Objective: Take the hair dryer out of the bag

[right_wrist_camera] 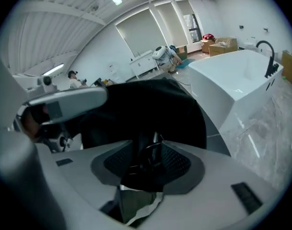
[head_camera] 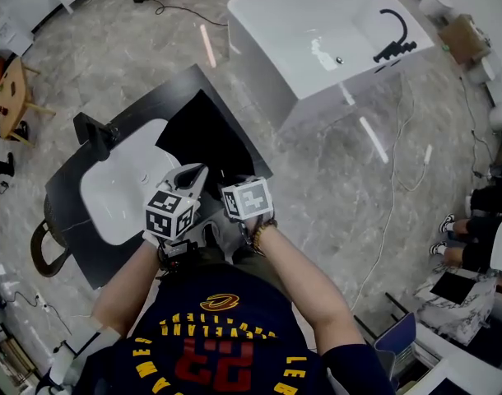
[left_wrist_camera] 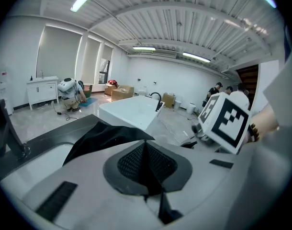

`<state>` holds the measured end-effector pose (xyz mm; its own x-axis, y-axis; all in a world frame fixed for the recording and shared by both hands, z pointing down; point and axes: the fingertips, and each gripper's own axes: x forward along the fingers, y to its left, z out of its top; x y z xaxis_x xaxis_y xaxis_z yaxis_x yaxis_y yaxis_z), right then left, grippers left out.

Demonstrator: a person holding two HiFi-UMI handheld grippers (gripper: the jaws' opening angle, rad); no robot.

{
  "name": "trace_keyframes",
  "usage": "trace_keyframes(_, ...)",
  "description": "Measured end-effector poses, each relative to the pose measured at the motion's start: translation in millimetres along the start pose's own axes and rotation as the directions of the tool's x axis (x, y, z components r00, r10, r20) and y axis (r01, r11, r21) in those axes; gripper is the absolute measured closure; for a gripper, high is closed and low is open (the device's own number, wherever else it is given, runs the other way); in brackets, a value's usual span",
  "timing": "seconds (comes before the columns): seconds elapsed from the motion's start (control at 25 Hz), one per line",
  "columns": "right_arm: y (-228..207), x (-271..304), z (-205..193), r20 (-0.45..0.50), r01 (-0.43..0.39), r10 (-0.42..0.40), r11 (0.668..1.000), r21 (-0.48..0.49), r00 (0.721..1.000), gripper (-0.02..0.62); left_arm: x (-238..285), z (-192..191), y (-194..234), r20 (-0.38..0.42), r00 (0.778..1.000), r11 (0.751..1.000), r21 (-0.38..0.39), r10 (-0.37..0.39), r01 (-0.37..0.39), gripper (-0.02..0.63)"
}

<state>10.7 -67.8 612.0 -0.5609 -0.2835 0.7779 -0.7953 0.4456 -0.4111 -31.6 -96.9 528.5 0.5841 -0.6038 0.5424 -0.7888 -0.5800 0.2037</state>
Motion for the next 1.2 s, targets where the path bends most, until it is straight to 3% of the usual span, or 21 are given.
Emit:
trace_keyframes(0.16, -14, 17, 1, -0.065, 0.093, -0.091, 0.995, 0.033, 0.994, 0.411, -3, 5, 0, 0.062, 0.998, 0.999, -0.025, -0.021, 0.023, 0.595)
trace_keyframes(0.32, -20, 35, 9, -0.076, 0.135, -0.133, 0.99, 0.035, 0.988, 0.373, -4, -3, 3, 0.065, 0.997, 0.997, -0.07, -0.028, 0.033, 0.595)
trace_keyframes(0.48, -13, 53, 27, -0.052, 0.134, -0.135, 0.991, -0.025, 0.989, 0.357, -6, -14, 10, 0.07, 0.997, 0.98, -0.195, -0.035, 0.048, 0.595)
trace_keyframes(0.6, -16, 67, 22, -0.1, 0.164, -0.175, 0.98, -0.112, 0.979, 0.357, -5, -26, 19, 0.069, 0.997, 0.954, -0.293, -0.037, 0.056, 0.595)
trace_keyframes(0.72, -21, 77, 14, -0.127, 0.175, -0.204, 0.962, -0.211, 0.971, 0.357, -3, -37, 25, 0.046, 0.998, 0.94, -0.337, -0.04, 0.054, 0.595)
trace_keyframes(1.2, -18, 40, -8, -0.187, 0.169, -0.211, 0.961, -0.218, 0.959, 0.359, 9, -41, 19, 0.006, 0.997, 0.956, -0.286, -0.071, 0.07, 0.595)
